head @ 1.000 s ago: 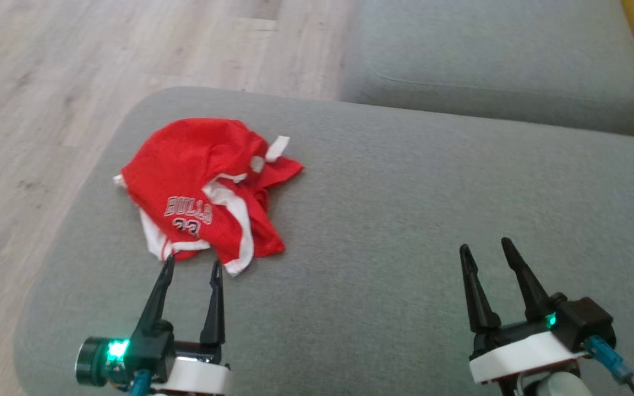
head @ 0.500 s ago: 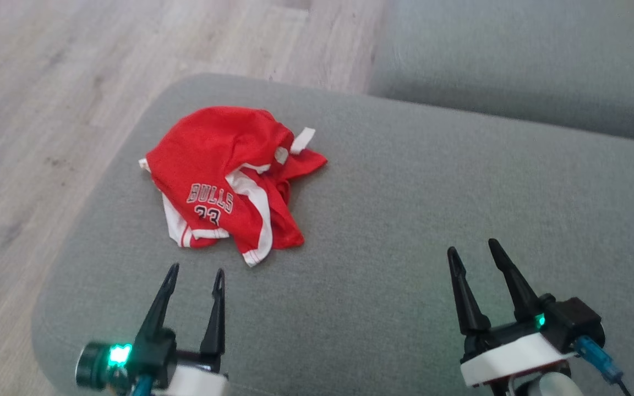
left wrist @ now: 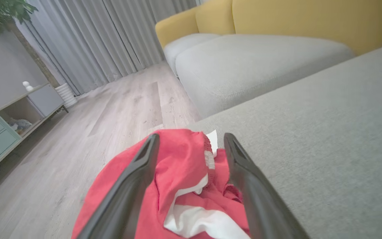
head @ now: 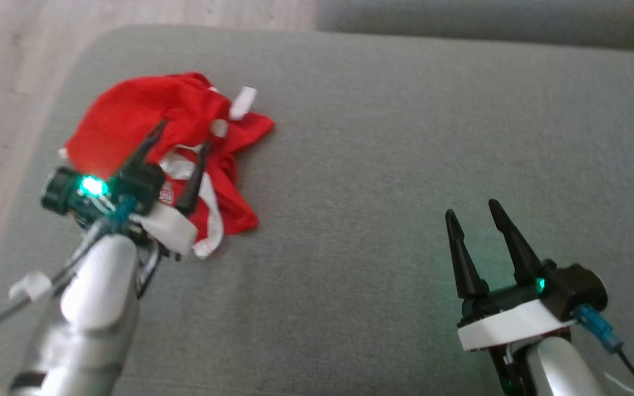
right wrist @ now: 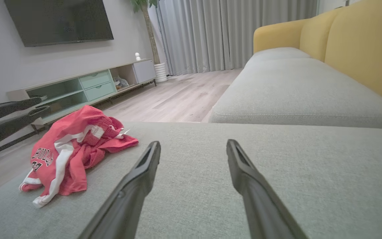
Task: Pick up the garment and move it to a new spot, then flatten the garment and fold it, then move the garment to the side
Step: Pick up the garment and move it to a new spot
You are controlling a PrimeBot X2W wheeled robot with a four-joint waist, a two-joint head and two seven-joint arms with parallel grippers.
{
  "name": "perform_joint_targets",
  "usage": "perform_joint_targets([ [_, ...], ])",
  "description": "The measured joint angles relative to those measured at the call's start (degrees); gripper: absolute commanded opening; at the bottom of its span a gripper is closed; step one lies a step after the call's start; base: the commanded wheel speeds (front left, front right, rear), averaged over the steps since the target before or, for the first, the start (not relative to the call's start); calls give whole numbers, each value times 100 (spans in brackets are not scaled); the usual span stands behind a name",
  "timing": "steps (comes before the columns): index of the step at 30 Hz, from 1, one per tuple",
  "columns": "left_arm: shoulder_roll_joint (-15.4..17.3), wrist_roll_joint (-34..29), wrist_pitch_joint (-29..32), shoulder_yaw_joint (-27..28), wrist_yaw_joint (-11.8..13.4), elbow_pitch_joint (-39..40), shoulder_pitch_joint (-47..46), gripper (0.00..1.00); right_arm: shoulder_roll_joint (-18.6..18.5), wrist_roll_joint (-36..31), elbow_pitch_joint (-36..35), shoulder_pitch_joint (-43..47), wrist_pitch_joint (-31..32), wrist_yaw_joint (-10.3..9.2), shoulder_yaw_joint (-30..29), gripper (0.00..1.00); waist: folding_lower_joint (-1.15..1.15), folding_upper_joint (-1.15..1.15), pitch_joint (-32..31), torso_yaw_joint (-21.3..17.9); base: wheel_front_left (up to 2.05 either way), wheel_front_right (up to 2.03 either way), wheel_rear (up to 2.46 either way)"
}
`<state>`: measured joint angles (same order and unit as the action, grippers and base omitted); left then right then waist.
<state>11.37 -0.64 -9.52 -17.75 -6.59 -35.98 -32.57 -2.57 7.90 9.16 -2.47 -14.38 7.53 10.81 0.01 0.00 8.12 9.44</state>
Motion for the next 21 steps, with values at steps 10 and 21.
perform_joint_targets([
  [10, 254, 174, 51, -93, -56, -1662, -1122, 100, -3, 1, -102, -391, -1, 0, 2, 100, 0, 0, 663, -479, 0, 0, 0],
  [21, 191, 218, -477, -290, -42, -1891, -1347, 0, -4, 11, -63, -397, -1, 0, -69, 100, -1, 0, 653, -609, 0, 0, 0],
])
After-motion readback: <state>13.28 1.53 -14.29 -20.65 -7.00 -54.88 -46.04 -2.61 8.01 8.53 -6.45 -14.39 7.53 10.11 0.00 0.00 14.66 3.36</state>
